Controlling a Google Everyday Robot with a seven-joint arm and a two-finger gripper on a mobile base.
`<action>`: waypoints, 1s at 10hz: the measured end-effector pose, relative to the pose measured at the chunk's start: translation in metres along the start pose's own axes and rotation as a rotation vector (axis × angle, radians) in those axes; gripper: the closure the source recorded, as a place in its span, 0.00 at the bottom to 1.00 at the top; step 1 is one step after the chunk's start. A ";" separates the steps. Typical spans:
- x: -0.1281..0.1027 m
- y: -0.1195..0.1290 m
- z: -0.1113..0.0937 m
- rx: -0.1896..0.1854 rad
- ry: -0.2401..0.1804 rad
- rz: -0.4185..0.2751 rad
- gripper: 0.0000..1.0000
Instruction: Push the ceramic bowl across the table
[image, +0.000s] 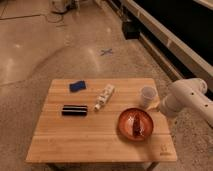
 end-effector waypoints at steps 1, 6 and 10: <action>-0.004 0.004 0.009 -0.006 -0.010 -0.021 0.20; -0.025 0.010 0.050 0.004 -0.063 -0.094 0.20; -0.045 -0.015 0.075 0.050 -0.107 -0.164 0.20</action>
